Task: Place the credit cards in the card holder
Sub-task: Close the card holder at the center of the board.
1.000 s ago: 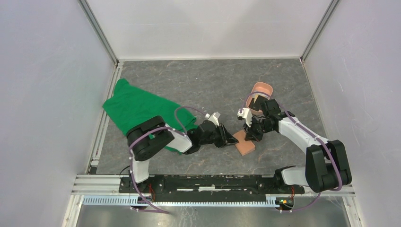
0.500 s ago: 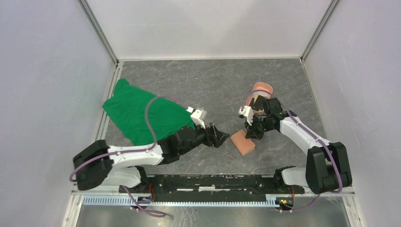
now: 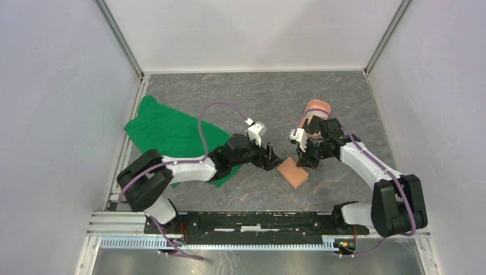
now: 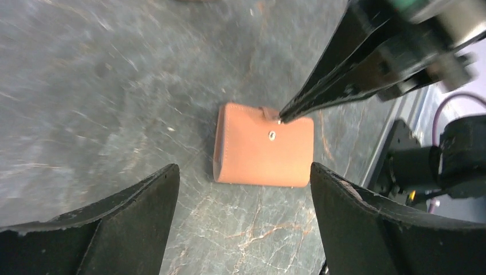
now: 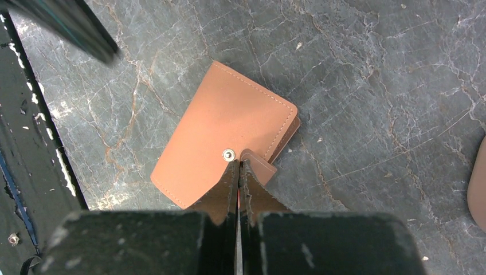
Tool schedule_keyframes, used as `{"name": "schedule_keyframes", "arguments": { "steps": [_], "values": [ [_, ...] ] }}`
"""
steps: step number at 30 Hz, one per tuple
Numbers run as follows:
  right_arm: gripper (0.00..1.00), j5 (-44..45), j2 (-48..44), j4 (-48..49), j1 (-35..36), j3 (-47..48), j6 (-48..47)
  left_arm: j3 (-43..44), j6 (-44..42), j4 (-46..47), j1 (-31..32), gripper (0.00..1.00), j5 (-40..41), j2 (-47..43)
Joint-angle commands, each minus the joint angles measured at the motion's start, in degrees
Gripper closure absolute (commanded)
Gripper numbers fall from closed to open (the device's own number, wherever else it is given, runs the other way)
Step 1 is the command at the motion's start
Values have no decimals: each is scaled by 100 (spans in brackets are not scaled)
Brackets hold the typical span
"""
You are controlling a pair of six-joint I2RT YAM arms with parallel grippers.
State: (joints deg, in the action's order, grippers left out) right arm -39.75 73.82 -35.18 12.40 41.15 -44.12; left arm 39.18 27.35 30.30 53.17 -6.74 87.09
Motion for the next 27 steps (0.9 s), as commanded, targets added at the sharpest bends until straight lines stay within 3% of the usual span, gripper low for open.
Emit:
{"name": "schedule_keyframes", "arguments": {
  "steps": [1, 4, 16, 23, 27],
  "values": [
    [100, -218, -77, 89, -5, 25, -162, 531, -178, -53, -19, 10, -1182, 949],
    [100, -253, -84, 79, -5, 26, -188, 852, -121, -138, -28, 10, -1301, 1376],
    [100, -336, -40, 85, -6, -19, -279, 1327, 178, -249, -216, 35, -1742, 2261],
    [100, -350, 25, 66, -8, -2, -317, 1598, 288, -447, -219, 35, -1713, 2561],
    [100, -332, 29, 65, -12, -1, -325, 1653, 338, -598, -211, 55, -1642, 2622]
  ]
}}
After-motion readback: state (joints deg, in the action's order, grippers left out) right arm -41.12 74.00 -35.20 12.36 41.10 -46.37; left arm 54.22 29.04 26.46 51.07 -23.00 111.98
